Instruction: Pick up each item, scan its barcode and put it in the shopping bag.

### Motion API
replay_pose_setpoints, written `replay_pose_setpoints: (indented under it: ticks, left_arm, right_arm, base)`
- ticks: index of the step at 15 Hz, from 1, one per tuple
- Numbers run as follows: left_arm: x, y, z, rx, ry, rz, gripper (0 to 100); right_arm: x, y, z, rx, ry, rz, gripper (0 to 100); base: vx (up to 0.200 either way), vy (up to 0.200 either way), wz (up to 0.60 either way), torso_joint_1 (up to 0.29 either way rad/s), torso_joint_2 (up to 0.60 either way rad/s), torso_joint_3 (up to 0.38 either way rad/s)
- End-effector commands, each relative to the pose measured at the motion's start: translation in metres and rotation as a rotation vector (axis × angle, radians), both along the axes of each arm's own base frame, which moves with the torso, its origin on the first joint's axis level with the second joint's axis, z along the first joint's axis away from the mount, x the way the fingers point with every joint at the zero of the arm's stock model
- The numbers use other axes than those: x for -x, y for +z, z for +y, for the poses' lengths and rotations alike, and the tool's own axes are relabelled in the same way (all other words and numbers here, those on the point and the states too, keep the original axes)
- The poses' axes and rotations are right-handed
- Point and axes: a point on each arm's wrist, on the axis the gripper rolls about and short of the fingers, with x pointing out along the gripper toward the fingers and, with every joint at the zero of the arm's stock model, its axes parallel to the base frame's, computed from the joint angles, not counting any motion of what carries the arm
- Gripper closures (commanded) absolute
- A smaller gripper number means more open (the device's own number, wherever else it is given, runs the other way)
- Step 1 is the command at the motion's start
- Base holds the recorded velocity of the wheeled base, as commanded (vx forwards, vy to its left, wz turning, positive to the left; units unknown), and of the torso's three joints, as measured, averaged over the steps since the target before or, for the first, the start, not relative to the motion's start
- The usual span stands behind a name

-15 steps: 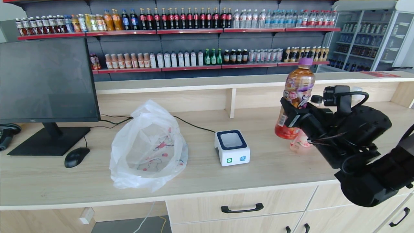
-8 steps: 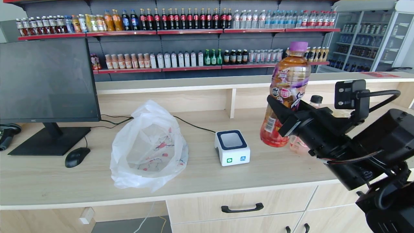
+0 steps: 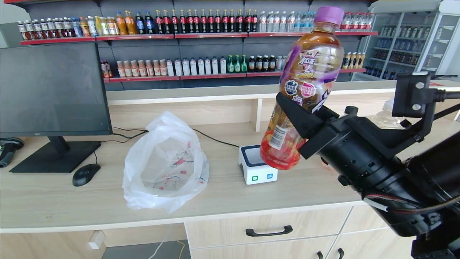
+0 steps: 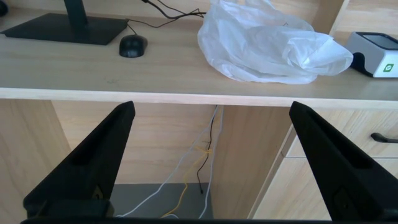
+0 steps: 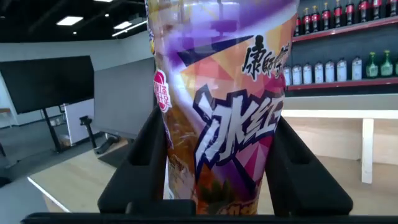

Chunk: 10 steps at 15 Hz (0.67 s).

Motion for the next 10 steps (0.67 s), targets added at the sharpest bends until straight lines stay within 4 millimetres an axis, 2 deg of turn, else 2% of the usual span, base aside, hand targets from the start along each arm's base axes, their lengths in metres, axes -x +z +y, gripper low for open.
replay_pose_setpoints:
  ticks: [1,5,10]
  left_arm:
    - [0.000,0.000,0.000,0.000,0.000,-0.001,0]
    - [0.000,0.000,0.000,0.000,0.000,-0.001,0]
    - [0.000,0.000,0.000,0.000,0.000,-0.001,0]
  right_arm:
    - [0.020,0.014,0.011,-0.059,0.096,-0.023,100]
    - [0.034,0.025,0.019,-0.108,0.168,-0.038,100]
    - [0.046,0.035,0.007,-0.141,0.180,-0.057,100]
  base:
    - [0.000,0.000,0.00,0.000,0.00,0.000]
    - [0.000,0.000,0.00,0.000,0.00,0.000]
    - [0.000,0.000,0.00,0.000,0.00,0.000]
